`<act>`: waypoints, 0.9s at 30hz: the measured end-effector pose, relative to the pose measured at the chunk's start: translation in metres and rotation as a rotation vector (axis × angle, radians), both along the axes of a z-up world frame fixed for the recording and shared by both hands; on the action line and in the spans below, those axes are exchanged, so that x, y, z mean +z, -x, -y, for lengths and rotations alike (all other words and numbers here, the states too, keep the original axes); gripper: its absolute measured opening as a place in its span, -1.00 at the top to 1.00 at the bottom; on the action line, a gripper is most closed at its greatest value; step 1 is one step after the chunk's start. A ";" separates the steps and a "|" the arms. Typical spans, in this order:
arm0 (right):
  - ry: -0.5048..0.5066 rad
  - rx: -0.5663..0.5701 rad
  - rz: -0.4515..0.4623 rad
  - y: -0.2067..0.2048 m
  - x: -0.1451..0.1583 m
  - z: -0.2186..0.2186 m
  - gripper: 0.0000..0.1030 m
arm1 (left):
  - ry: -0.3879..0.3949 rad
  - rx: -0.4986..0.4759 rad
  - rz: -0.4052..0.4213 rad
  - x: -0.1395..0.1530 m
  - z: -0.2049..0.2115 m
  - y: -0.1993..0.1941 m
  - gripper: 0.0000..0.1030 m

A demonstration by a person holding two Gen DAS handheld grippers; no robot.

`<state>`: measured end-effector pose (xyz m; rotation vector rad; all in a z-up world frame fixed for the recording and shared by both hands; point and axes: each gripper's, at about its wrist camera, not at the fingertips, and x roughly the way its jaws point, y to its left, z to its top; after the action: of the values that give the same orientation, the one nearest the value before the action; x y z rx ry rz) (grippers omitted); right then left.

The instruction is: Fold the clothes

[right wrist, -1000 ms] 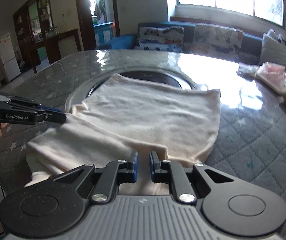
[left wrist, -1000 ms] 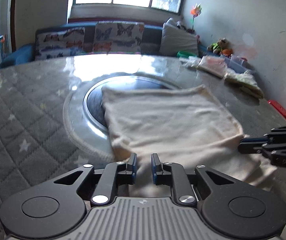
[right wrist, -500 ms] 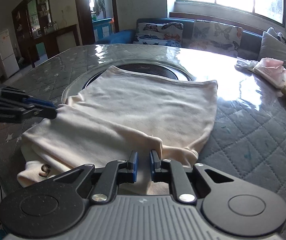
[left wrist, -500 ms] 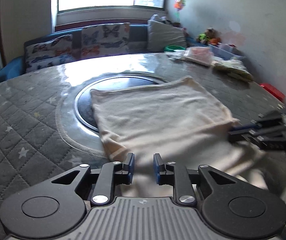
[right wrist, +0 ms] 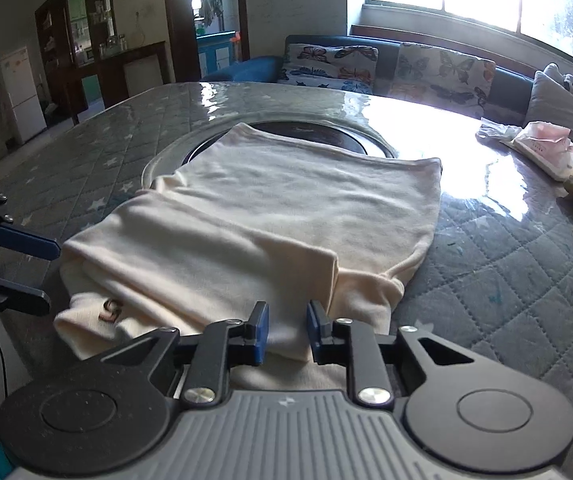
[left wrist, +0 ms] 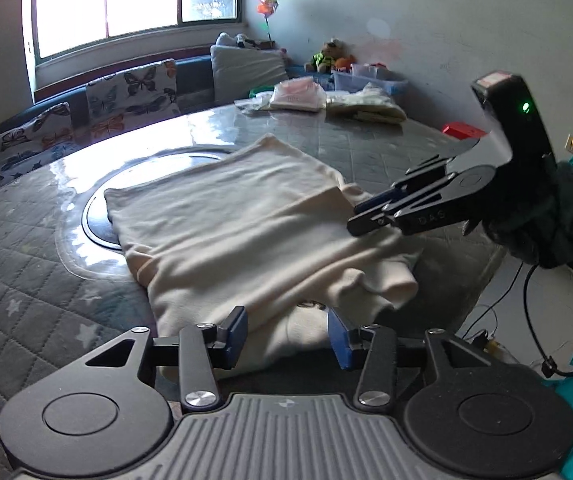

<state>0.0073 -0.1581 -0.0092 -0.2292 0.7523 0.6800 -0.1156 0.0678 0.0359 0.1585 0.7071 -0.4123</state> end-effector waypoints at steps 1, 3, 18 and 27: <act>0.000 0.002 0.001 0.002 0.001 0.001 0.61 | -0.002 0.001 0.008 0.000 0.001 0.000 0.08; 0.009 0.008 0.010 0.005 0.004 0.002 0.61 | 0.000 0.007 0.022 0.002 0.002 -0.002 0.08; -0.051 -0.045 -0.050 0.005 0.009 0.016 0.91 | -0.037 0.069 0.001 -0.016 -0.015 -0.025 0.15; -0.085 -0.032 -0.016 0.015 0.034 0.018 0.99 | -0.038 0.080 0.000 -0.019 -0.026 -0.024 0.62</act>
<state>-0.0077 -0.1757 0.0251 -0.1341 0.7398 0.6823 -0.0920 0.0939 0.0165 0.1656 0.7189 -0.3220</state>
